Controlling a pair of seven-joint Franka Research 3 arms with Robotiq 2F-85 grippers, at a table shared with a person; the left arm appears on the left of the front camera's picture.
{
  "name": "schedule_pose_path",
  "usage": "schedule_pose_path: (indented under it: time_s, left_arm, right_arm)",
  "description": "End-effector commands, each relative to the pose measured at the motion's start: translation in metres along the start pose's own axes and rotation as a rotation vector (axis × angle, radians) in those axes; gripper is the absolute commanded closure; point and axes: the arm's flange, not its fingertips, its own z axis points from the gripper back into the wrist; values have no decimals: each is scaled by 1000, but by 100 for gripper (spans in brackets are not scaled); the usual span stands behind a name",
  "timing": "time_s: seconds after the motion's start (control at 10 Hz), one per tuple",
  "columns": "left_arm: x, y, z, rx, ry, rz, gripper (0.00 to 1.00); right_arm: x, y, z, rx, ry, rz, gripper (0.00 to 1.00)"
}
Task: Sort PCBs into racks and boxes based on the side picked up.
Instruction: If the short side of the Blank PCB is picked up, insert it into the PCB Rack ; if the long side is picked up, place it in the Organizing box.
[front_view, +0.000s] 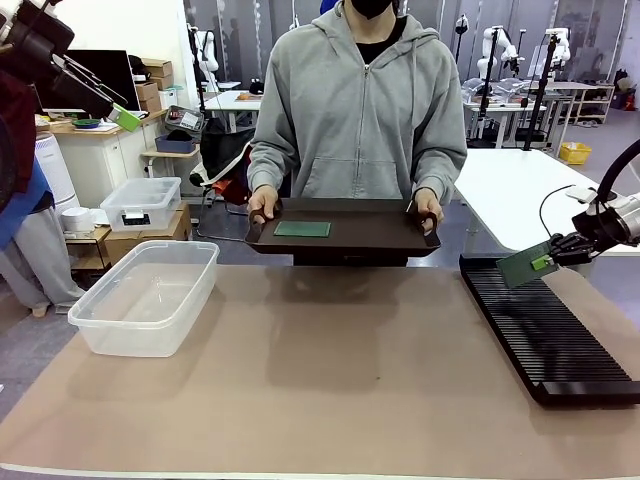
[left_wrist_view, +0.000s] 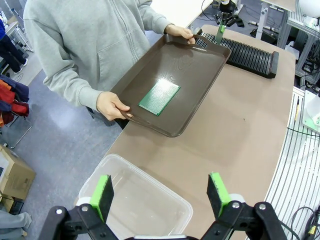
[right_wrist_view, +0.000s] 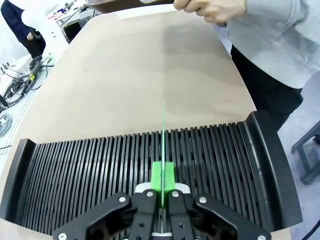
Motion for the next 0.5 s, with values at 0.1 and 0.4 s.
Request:
schedule_pose_path:
  time_s: [0.1,0.4]
  left_arm:
    - [-1,-1,1,-8,1,-3,0]
    - [-1,-1,1,-8,1,-3,0]
  right_arm:
    - [-1,-11,-9,-19,-21,58,98]
    - [-2,-14,-18,3,-13,71,98]
